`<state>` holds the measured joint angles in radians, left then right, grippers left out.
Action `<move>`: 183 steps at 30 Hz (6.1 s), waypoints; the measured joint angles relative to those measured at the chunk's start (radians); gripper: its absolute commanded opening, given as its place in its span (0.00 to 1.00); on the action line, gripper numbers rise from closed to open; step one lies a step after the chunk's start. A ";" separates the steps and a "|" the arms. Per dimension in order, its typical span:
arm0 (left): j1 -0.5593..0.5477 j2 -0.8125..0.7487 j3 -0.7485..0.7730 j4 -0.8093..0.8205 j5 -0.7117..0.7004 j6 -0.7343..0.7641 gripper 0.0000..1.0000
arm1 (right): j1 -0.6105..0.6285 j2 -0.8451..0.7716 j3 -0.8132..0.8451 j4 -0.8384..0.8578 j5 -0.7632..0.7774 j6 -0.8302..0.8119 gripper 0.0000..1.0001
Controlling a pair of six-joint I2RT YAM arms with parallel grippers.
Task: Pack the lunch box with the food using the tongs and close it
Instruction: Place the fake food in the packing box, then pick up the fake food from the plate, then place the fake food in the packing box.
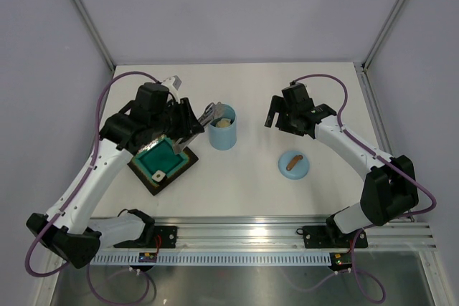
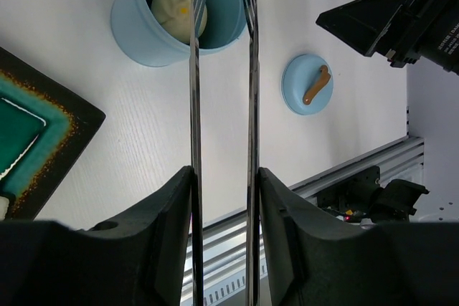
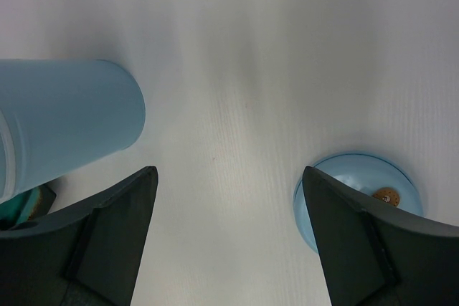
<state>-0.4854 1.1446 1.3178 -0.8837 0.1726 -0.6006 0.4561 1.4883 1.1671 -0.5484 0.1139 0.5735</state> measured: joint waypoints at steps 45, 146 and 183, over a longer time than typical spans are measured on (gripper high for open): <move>-0.006 -0.247 -0.235 -0.478 -0.386 -0.173 0.57 | 0.000 -0.003 -0.009 0.040 -0.029 0.003 0.89; 0.050 -0.136 -0.069 -0.482 -0.389 -0.126 0.00 | 0.000 0.049 -0.008 0.065 -0.078 0.011 0.89; -0.074 0.121 0.147 -0.050 -0.132 0.026 0.17 | 0.000 0.048 -0.008 0.035 -0.051 0.015 0.89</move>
<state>-0.5591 1.2652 1.4647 -0.9340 0.0402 -0.5751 0.4564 1.5364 1.1591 -0.5137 0.0628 0.5888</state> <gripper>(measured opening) 0.391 0.891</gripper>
